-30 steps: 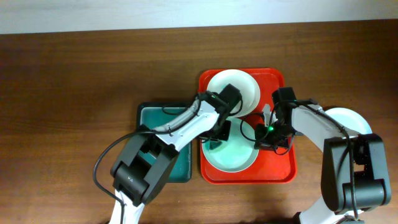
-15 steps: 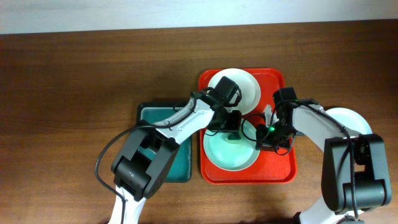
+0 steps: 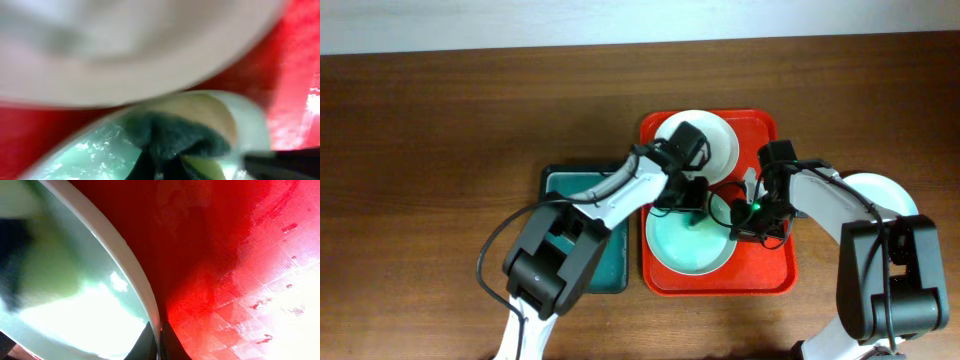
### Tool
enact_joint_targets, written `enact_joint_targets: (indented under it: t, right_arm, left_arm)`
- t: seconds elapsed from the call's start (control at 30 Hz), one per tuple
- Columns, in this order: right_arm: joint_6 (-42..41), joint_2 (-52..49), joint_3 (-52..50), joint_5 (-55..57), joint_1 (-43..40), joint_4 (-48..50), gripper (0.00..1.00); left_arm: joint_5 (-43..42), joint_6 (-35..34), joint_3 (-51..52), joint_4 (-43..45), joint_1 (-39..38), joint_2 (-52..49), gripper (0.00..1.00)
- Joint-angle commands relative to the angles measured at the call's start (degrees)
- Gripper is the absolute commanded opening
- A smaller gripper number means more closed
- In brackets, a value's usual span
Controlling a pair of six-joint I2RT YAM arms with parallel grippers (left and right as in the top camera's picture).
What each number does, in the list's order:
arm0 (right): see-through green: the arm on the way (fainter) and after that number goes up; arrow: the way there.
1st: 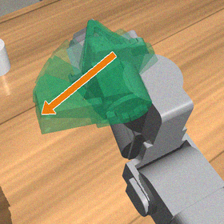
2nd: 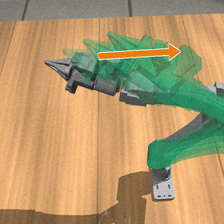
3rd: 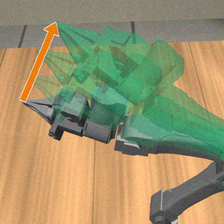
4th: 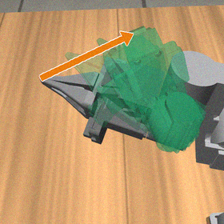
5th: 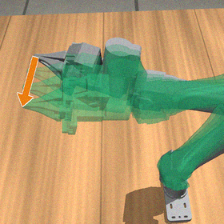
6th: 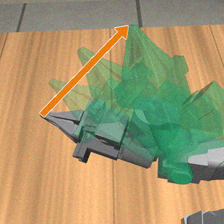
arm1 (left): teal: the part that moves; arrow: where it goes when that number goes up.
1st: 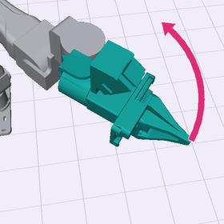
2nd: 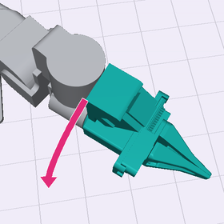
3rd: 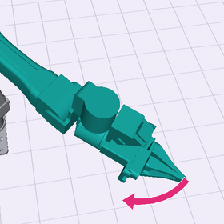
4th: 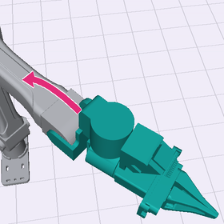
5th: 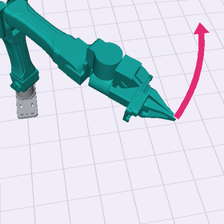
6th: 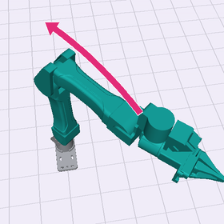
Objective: Clean dirty plates on tray and stack at the side
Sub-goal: 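Scrub the green-stained plate with the sponge in the left gripper, then return the sponge to the water tray with the left gripper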
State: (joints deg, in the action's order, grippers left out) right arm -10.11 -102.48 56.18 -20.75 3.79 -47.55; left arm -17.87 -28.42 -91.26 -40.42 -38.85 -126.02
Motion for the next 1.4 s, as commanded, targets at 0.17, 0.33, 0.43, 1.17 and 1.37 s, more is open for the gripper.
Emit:
enact_joint_targets:
  t: [0.17,0.33,0.43,1.17,1.37]
  right_arm:
    - [0.2,-1.5,-1.4,4.9,-0.1,-0.4,0.04]
    - [-0.5,-1.5,-1.4,4.9,-0.1,-0.1,0.04]
    - [-0.5,-1.5,-1.4,4.9,-0.1,-0.2,0.04]
    - [-0.4,-1.5,-1.4,4.9,-0.1,-0.4,0.04]
    - [-0.4,-1.5,-1.4,4.9,-0.1,-0.4,0.04]
  left_arm:
    - [12.6,4.3,-1.1,-19.1,2.1,-3.3,0.0]
    - [3.6,4.3,-0.7,-19.7,-1.0,-3.3,0.0]
    - [-3.0,4.3,-0.6,-12.2,-5.8,-3.8,0.0]
    - [39.6,-2.4,-3.8,-26.3,-1.7,-3.8,0.0]
    - [25.3,-2.3,-12.6,-29.8,-1.6,-3.5,0.0]
